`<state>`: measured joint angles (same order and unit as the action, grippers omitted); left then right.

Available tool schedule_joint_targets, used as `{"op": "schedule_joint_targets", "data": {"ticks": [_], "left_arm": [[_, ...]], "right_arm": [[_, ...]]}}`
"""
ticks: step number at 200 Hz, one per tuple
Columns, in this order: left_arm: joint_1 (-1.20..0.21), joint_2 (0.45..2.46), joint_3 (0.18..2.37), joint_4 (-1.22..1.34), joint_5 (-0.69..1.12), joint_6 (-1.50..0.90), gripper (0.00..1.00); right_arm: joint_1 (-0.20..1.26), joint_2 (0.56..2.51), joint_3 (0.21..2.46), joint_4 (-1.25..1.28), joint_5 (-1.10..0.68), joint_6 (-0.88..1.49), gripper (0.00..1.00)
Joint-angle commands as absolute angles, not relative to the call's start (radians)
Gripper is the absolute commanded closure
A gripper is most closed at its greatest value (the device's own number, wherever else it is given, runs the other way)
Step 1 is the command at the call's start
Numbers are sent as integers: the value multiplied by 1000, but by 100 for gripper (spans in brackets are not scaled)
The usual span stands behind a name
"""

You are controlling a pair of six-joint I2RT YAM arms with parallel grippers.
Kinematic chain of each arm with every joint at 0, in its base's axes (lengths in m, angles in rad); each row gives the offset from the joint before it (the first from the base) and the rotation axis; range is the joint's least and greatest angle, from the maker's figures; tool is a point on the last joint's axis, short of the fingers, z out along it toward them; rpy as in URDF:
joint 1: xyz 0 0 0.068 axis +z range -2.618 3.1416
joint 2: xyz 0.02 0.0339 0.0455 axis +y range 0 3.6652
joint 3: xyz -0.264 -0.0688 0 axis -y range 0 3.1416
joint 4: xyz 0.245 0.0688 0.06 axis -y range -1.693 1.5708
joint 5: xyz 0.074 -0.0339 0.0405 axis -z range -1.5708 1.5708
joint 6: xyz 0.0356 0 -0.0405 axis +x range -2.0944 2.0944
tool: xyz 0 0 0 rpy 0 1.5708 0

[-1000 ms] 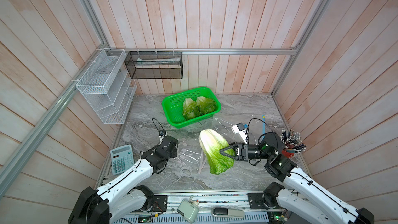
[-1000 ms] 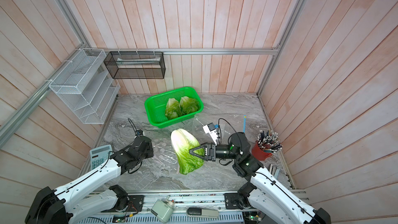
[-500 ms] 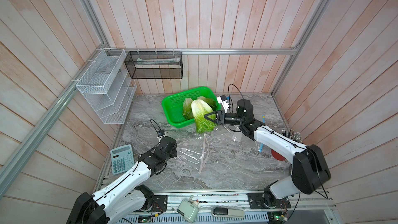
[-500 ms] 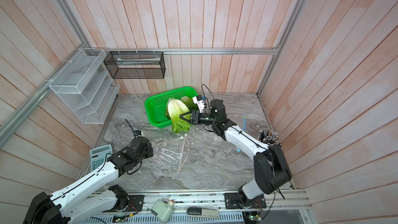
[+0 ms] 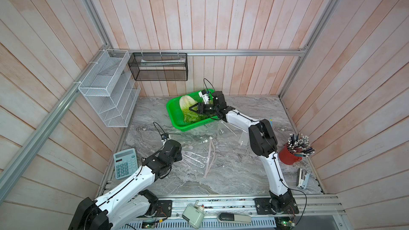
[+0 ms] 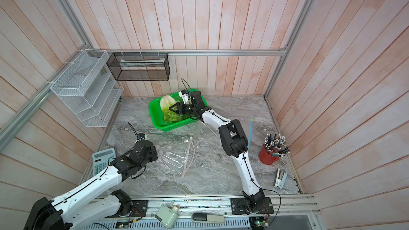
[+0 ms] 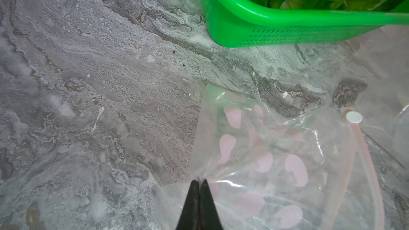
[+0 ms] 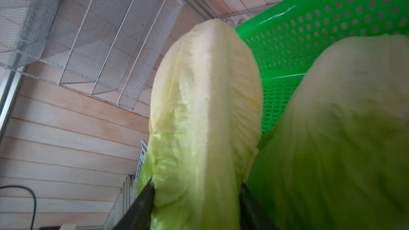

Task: Open the zip-top bag and take out the chinese cabbages
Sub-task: Place the Chinese cabbage in the basket.

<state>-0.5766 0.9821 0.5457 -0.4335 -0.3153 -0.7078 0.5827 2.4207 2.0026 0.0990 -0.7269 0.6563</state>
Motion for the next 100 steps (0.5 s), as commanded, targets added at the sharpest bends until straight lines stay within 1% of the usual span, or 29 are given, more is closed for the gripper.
{"op": "schedule_joint_targets", "data": {"ticks": [1,19,39,80,100], "left_arm": [[-570,963,541,-426,-305,-693,100],[-565,957,542,-423,-300,-682,100],[-560,957,548,-425,-296,-672,100],[-555,963,558,-410,-286,-663,100],[-555,969,555,-401,-285,-661,100]], "right_arm": [[612,2482,2181,-35,-686,586,48],[616,2564,2299,-98,-669,594,46],[618,2615,2371,-172,-641,585,36],[618,2585,2345,-187,-577,576,16],[620,2550,2340,-237,-536,545,11]]}}
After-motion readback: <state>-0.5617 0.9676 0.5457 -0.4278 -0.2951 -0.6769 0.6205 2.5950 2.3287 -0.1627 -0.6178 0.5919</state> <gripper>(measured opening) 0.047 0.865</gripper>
